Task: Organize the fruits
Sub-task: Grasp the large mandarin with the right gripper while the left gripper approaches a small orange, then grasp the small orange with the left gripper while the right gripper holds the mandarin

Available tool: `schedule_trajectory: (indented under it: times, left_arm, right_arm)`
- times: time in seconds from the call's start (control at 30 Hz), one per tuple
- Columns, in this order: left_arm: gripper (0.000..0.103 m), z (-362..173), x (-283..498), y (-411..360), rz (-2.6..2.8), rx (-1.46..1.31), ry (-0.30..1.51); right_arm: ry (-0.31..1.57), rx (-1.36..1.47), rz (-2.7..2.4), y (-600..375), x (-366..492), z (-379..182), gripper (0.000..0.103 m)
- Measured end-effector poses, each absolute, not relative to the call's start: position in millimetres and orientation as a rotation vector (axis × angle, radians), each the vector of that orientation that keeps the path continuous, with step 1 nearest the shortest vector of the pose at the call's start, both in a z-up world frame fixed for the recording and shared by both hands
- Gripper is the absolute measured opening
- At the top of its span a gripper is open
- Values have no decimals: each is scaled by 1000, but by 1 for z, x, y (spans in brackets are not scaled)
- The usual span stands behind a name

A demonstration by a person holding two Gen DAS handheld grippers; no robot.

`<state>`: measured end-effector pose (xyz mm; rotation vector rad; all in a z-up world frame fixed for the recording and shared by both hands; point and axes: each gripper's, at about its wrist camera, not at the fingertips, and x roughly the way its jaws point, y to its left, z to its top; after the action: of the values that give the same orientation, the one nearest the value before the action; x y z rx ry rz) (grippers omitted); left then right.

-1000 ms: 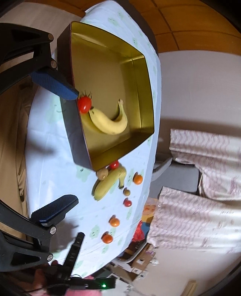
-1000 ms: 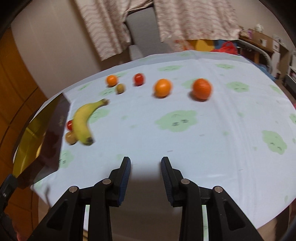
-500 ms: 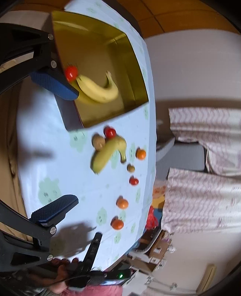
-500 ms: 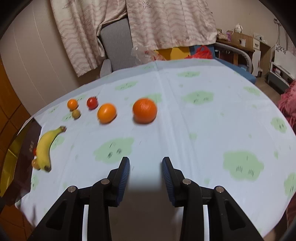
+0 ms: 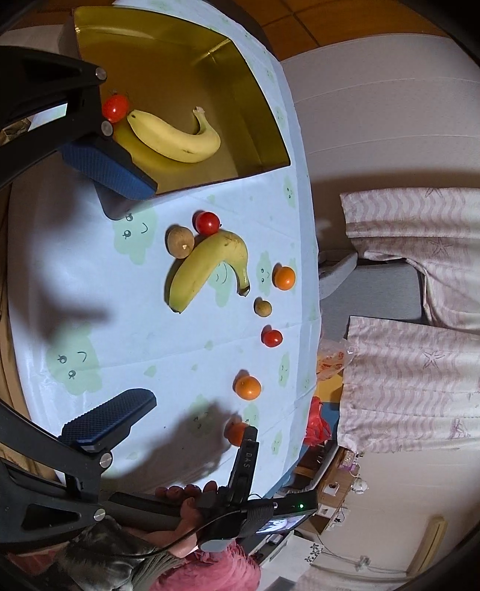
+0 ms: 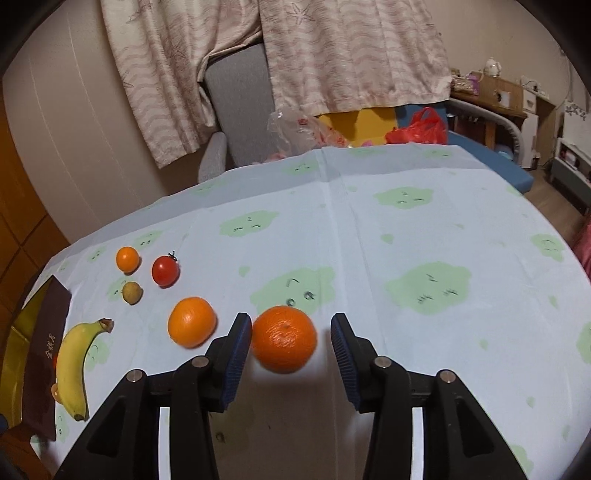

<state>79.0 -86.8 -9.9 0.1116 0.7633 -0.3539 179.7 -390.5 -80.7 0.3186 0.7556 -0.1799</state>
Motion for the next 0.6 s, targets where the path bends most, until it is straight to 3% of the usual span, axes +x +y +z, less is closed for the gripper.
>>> schedule_trajectory:
  times: [0.1, 0.6]
  left_arm:
    - [103, -13, 85, -90, -352, 108, 777]
    - [103, -22, 131, -163, -423, 138, 839]
  right_arm:
    - [776, 310, -146, -387, 184, -89, 41]
    - [728, 308, -201, -385, 168, -91, 41]
